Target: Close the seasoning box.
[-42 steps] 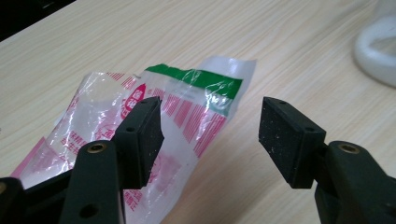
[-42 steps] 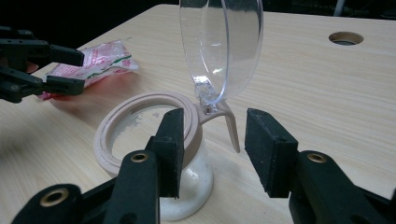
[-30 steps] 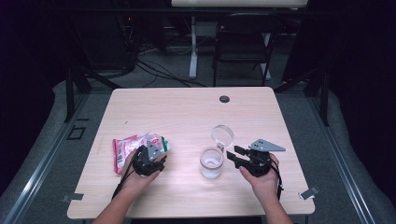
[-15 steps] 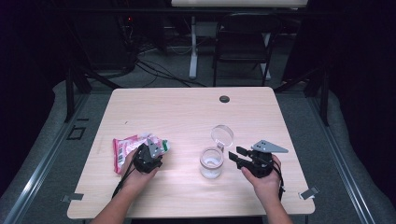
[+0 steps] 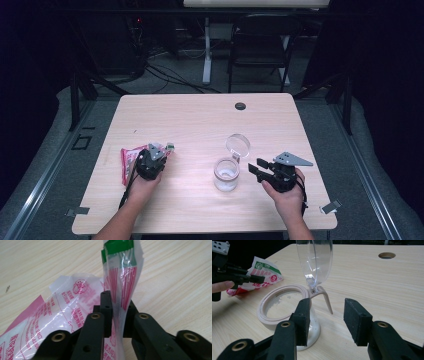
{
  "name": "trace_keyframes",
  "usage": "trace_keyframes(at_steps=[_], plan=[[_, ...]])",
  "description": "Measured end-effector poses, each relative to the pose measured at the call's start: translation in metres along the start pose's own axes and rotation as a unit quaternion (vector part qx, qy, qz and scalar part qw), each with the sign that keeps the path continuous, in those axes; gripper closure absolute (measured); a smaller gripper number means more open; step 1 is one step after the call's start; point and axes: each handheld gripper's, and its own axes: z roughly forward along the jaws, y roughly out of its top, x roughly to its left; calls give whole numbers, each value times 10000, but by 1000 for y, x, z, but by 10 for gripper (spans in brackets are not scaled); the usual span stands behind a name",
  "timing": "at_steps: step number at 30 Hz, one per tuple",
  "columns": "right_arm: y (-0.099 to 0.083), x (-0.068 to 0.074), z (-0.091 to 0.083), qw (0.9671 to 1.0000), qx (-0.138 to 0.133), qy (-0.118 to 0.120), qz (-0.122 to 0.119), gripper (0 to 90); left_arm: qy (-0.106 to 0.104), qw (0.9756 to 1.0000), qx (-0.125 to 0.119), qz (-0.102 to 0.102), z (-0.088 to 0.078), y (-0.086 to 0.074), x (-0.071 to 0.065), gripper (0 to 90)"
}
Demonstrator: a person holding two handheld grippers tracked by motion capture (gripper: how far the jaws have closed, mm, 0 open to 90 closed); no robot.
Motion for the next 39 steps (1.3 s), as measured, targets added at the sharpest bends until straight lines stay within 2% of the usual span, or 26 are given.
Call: trace_keyframes(at_steps=[2, 5, 11, 14, 22, 27, 34, 39], plan=[[-1, -1, -1, 10000, -2, 14, 29, 566, -107, 9998, -7, -157, -1, 0, 5, 886], [-1, -2, -2, 10000, 21, -7, 30, 566, -201, 9994, -3, -271, -1, 1, 9, 900], [-2, -3, -2, 10000, -6, -5, 59, 568, -202, 9994, -74, -283, -6, 2, 12, 900], [-2, -3, -2, 10000, 2, 9, 62, 569, -231, 9990, -160, -354, -12, 3, 15, 900], [-1, -3, -1, 10000, -24, 24, 83, 570, -107, 9968, -533, -587, -38, 2, 27, 900], [0, -2, -1, 9999, -41, 44, 83, 570, -68, 9939, -757, -801, -57, 1, 39, 900], [1, -1, 1, 9999, -9, 86, 57, 568, 53, 9915, -897, -942, -73, 3, 53, 900], [2, -2, -1, 9998, -113, 104, 155, 568, 170, 9906, -938, -984, -82, 8, 63, 900]])
